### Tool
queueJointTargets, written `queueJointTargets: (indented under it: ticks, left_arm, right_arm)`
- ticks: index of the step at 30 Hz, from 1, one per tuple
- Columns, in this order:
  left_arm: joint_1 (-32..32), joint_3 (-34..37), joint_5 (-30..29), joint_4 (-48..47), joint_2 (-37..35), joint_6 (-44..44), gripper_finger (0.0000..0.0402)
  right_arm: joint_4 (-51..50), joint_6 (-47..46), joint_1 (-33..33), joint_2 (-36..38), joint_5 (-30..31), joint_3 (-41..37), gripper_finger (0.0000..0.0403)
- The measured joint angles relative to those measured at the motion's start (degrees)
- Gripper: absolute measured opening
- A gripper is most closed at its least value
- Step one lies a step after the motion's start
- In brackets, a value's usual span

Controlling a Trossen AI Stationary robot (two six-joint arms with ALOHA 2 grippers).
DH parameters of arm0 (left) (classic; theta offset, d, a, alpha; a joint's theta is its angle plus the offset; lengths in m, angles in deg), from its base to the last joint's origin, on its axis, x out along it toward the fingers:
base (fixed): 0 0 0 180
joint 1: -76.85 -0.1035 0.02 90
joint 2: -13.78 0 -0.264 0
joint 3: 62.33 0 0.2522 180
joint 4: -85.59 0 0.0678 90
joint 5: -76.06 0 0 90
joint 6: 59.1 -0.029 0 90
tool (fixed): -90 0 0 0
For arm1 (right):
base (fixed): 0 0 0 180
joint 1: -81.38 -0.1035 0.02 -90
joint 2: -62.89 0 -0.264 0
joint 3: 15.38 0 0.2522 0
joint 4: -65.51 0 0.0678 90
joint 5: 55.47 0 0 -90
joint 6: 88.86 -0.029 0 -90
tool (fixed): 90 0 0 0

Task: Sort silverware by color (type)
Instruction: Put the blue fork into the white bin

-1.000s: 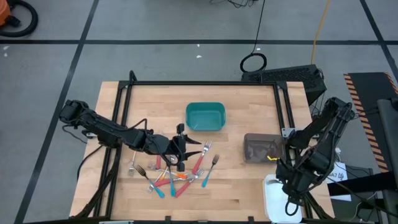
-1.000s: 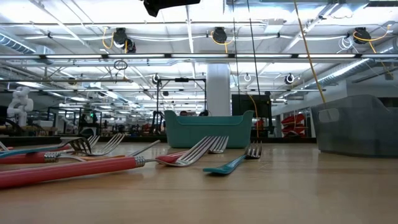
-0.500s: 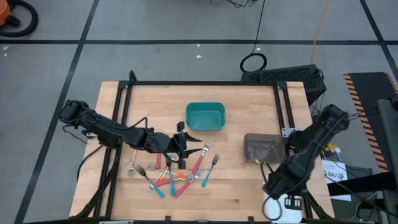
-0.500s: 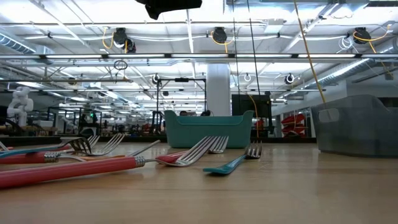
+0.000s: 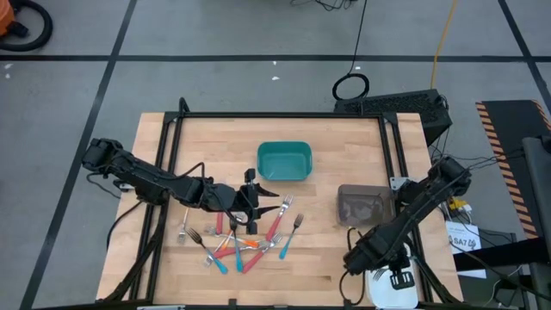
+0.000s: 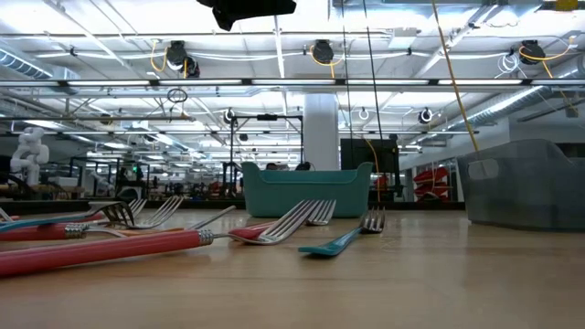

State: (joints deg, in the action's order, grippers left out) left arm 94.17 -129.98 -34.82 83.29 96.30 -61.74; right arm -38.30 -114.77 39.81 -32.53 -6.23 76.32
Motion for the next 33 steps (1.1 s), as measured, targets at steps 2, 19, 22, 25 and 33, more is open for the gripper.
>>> queueJointTargets:
  ticks: [2,19,22,25,33]
  left_arm:
    - [0.0,0.0,0.0,0.0,0.0,0.0,0.015]
    - [0.0,0.0,0.0,-0.9,0.0,1.1,0.015]
    - [0.0,0.0,0.0,-1.0,0.0,1.1,0.015]
    - [0.0,0.0,0.0,-1.0,0.0,1.2,0.015]
    - [0.0,0.0,0.0,-1.0,0.0,1.3,0.015]
  right_arm:
    - [0.1,2.8,0.0,-0.9,0.1,0.0,0.0004]
    - [0.0,23.1,-0.1,-9.5,0.5,-0.1,0.0002]
    - [0.0,26.3,-0.1,-10.5,0.6,-0.1,0.0002]
    - [0.0,28.8,-0.1,-11.5,0.7,-0.1,0.0003]
    - [0.1,32.9,-0.2,-14.6,3.5,-0.1,0.0003]
